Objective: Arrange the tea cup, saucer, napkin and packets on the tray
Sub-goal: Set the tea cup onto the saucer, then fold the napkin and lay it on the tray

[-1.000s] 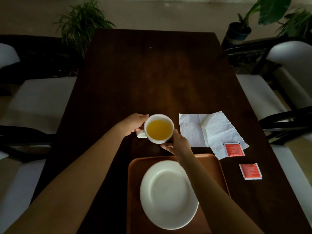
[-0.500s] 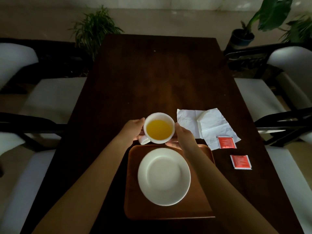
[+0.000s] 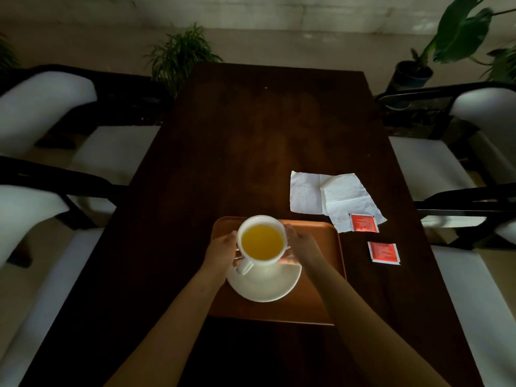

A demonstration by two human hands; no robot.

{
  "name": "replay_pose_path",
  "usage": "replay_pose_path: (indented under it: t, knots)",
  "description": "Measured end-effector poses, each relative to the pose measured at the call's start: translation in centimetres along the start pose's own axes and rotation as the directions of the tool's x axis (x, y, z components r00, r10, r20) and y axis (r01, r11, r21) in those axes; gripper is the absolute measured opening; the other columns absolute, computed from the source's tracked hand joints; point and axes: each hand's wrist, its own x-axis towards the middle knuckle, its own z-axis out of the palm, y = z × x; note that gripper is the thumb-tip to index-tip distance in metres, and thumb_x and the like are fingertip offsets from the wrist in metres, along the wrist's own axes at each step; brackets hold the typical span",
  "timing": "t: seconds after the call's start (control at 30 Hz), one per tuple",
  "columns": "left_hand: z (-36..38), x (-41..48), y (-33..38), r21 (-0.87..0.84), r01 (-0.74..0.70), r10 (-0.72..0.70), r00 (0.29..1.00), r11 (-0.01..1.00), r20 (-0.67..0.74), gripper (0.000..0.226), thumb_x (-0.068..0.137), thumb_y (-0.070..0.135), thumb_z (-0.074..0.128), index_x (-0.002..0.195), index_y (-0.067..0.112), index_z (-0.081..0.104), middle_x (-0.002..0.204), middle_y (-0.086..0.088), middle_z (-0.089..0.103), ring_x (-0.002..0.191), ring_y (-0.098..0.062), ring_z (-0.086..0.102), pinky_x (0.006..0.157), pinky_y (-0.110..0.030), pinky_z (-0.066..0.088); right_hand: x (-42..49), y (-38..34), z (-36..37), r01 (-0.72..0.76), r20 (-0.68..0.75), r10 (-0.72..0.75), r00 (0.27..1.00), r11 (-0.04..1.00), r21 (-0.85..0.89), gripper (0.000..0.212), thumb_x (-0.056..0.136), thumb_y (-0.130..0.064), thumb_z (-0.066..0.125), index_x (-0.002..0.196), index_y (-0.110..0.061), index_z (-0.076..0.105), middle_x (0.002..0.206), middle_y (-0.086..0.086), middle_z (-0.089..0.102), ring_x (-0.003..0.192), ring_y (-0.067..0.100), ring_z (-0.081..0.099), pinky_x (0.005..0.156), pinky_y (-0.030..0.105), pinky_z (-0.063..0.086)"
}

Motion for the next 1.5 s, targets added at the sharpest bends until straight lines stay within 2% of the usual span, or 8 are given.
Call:
replay_pose_path:
  t: [0.37, 0.53, 0.73, 0.87, 1.0, 1.1, 1.33, 1.5]
  knots:
    - [0.7, -0.1, -2.3, -0.038, 0.034, -0.035, 0.999, 0.999, -0.032, 0.031, 0.099, 0.021, 0.037, 0.114, 0.005, 0.059, 0.102, -0.014, 0.062, 0.093, -0.027, 0.061, 0.064, -0.03, 0.049, 0.6, 1.4, -0.4, -0.072, -0.009, 0.071, 0.997, 0.994, -0.086, 0.043, 0.097, -0.037, 0.034, 0.088, -0.007, 0.063, 0.099, 0.024, 0.066, 0.085, 0.031, 0.067, 0.075, 0.039, 0.059]
    - [0.6, 0.4, -2.7, -0.036, 0.022, -0.023, 0.999, 0.999, -0.036, 0.031, 0.099, 0.018, 0.037, 0.108, 0.002, 0.061, 0.104, -0.015, 0.063, 0.097, -0.028, 0.061, 0.076, -0.037, 0.053, 0.5, 1.4, -0.6, -0.066, -0.004, 0.066, 0.998, 0.993, -0.099, 0.048, 0.097, -0.037, 0.036, 0.098, 0.002, 0.063, 0.105, 0.028, 0.065, 0.097, 0.04, 0.064, 0.091, 0.055, 0.05]
    - [-0.5, 1.0, -1.7, -0.123, -0.069, 0.048, 0.986, 0.99, -0.161, 0.03, 0.095, 0.007, 0.043, 0.12, -0.002, 0.057, 0.107, -0.017, 0.063, 0.103, -0.03, 0.061, 0.073, -0.031, 0.051, 1.2, 1.6, -2.0, -0.013, -0.02, 0.009, 1.0, 0.979, -0.205, 0.05, 0.098, -0.035, 0.031, 0.1, 0.004, 0.062, 0.082, 0.015, 0.069, 0.07, 0.031, 0.068, 0.075, 0.047, 0.058]
    - [-0.5, 2.1, 1.1, 0.061, -0.251, 0.259, 0.939, 0.966, -0.227, 0.029, 0.092, 0.009, 0.047, 0.117, 0.005, 0.06, 0.111, -0.013, 0.065, 0.098, -0.022, 0.06, 0.091, -0.038, 0.05, 1.8, 1.6, -4.4, 0.04, -0.114, -0.07, 0.991, 0.967, -0.252, 0.036, 0.097, -0.029, 0.038, 0.102, -0.002, 0.062, 0.079, 0.007, 0.065, 0.056, 0.016, 0.062, 0.055, 0.03, 0.055]
    - [2.4, 4.8, 5.4, 0.166, -0.332, 0.351, 0.931, 0.929, -0.1, 0.03, 0.089, 0.005, 0.05, 0.117, 0.005, 0.061, 0.115, -0.016, 0.063, 0.099, -0.026, 0.061, 0.085, -0.036, 0.052, 2.8, 1.6, -7.5, 0.063, -0.273, -0.147, 0.951, 0.954, -0.293, 0.026, 0.093, -0.026, 0.045, 0.08, -0.01, 0.061, 0.071, 0.006, 0.064, 0.064, 0.022, 0.063, 0.066, 0.035, 0.054]
    - [6.4, 7.0, 7.5, 0.296, -0.319, 0.322, 0.946, 0.9, 0.041, 0.031, 0.086, 0.006, 0.053, 0.116, 0.007, 0.061, 0.11, -0.015, 0.063, 0.084, -0.023, 0.061, 0.088, -0.039, 0.054, 4.4, 1.0, -9.6, 0.008, -0.369, -0.144, 0.918, 0.938, -0.347, 0.024, 0.088, -0.025, 0.052, 0.097, -0.006, 0.064, 0.095, 0.014, 0.071, 0.089, 0.031, 0.065, 0.08, 0.039, 0.052]
    - [13.6, 11.7, 7.8, 0.721, -0.607, 0.461, 0.772, 0.334, 0.437, 0.047, 0.088, 0.012, 0.053, 0.135, 0.013, 0.049, 0.139, -0.01, 0.053, 0.128, -0.026, 0.049, 0.101, -0.034, 0.042, 8.8, 0.3, -11.9, -0.104, -0.416, -0.183, 0.891, 0.81, -0.577, 0.043, 0.087, -0.035, 0.056, 0.118, -0.006, 0.05, 0.117, 0.016, 0.063, 0.115, 0.03, 0.052, 0.092, 0.039, 0.044]
    - [15.2, 15.3, 6.2, 0.74, -0.643, 0.333, 0.665, -0.198, 0.668, 0.058, 0.096, 0.037, 0.04, 0.149, 0.025, 0.018, 0.162, -0.004, 0.006, 0.149, -0.024, -0.001, 0.119, -0.047, 0.007, 11.3, 0.4, -10.7, -0.125, -0.391, -0.256, 0.884, 0.677, -0.725, 0.056, 0.085, -0.049, 0.054, 0.121, -0.007, 0.045, 0.123, 0.013, 0.054, 0.115, 0.029, 0.047, 0.091, 0.041, 0.044]
